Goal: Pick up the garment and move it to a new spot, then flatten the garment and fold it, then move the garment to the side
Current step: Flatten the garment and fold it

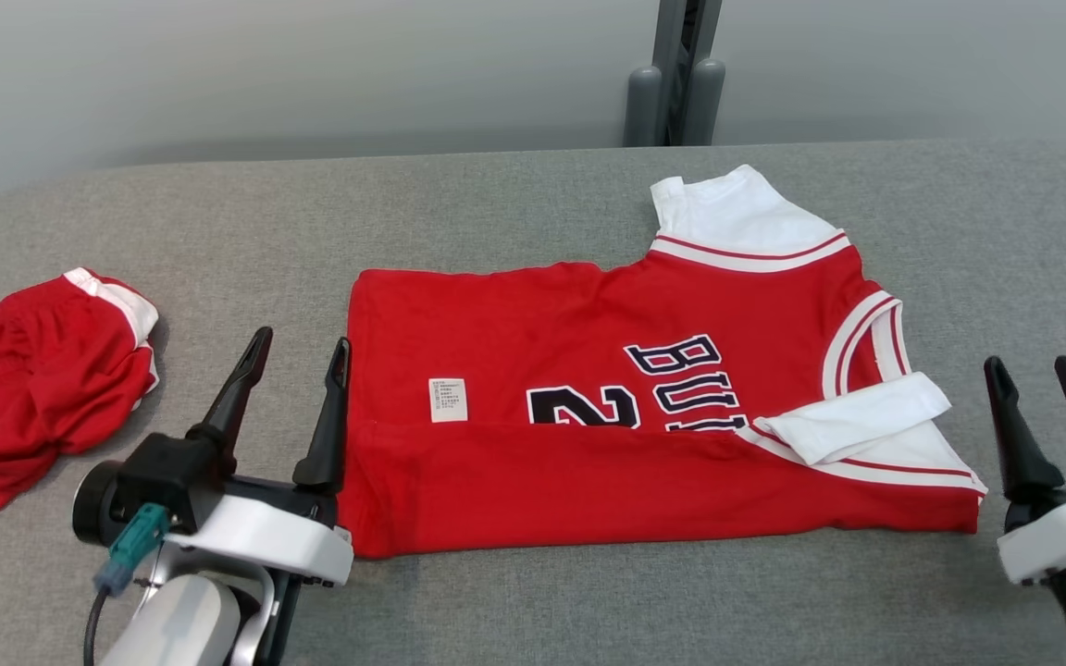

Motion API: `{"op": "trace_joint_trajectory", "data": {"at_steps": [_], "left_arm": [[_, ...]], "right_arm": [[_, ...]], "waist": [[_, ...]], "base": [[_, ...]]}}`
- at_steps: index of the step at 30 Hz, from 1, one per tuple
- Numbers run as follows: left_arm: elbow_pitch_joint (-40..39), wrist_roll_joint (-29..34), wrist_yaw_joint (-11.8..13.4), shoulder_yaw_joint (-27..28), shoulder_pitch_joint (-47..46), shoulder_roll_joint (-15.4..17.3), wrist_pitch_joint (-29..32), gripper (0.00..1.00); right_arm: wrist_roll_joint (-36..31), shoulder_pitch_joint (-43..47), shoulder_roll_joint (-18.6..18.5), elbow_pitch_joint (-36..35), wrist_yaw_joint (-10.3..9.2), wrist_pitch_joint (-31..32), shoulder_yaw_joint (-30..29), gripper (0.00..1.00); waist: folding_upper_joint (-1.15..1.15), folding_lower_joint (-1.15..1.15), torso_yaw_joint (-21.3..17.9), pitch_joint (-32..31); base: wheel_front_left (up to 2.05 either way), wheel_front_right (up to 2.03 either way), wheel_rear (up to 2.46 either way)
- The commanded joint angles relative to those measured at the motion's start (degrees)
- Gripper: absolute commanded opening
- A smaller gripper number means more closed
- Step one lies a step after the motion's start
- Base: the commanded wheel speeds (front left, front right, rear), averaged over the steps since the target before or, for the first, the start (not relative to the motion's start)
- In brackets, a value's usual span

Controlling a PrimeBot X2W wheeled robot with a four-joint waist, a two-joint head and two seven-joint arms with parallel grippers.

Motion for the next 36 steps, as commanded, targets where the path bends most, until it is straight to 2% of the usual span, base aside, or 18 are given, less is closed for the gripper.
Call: {"op": "trace_joint_trajectory", "data": {"at_steps": [1, 4, 10, 13, 14, 24, 36], "left_arm": [[-0.92, 1.62, 0.61, 1.65, 0.90, -0.75, -0.17, 1.00], [-2.96, 6.02, 0.75, 5.84, 4.87, -4.23, -0.18, 1.00], [-1.93, 12.12, -2.00, 11.07, 10.67, -10.31, -0.19, 1.00], [1.84, 14.16, -3.80, 11.74, 12.77, -11.93, -0.17, 1.00], [5.48, 15.54, -5.10, 10.59, 13.16, -12.08, -0.12, 1.00], [20.01, 14.79, -7.84, 9.02, 9.65, -14.36, -0.07, 1.00], [29.53, 12.82, -4.87, 9.90, 5.66, -15.60, 2.39, 1.00]], "right_arm": [[-0.78, 0.68, 0.41, 0.64, 0.01, -1.58, 0.17, 1.00], [-3.10, 1.86, 1.55, 2.49, 0.01, -5.86, 0.45, 1.00], [-5.57, 3.09, 4.22, 6.34, 0.01, -9.43, -0.31, 1.00], [-5.92, 3.49, 5.05, 8.03, 0.01, -9.95, -0.49, 1.00], [-5.99, 3.41, 5.41, 8.80, 0.01, -10.13, -0.58, 1.00], [-5.57, 2.37, 5.51, 10.96, 0.01, -10.55, -0.38, 1.00], [-4.62, 1.56, 5.53, 12.10, 0.01, -10.85, 0.23, 1.00]], "waist": [[0.00, 0.00, -0.14, -0.07], [0.00, 0.00, -0.40, -0.38], [0.00, 0.00, -0.68, -1.18], [0.00, 0.00, -0.77, -1.61], [0.00, 0.00, -0.80, -1.80], [0.00, 0.00, -1.20, -1.04], [0.00, 0.00, -2.23, -0.15]], "base": [[0.00, 0.00, 0.00], [0.00, 0.00, 0.00], [0.00, 0.00, 0.00], [0.00, 0.00, 0.00], [0.00, 0.00, 0.00], [0.00, 0.00, 0.00], [0.00, 0.00, 0.00]]}}
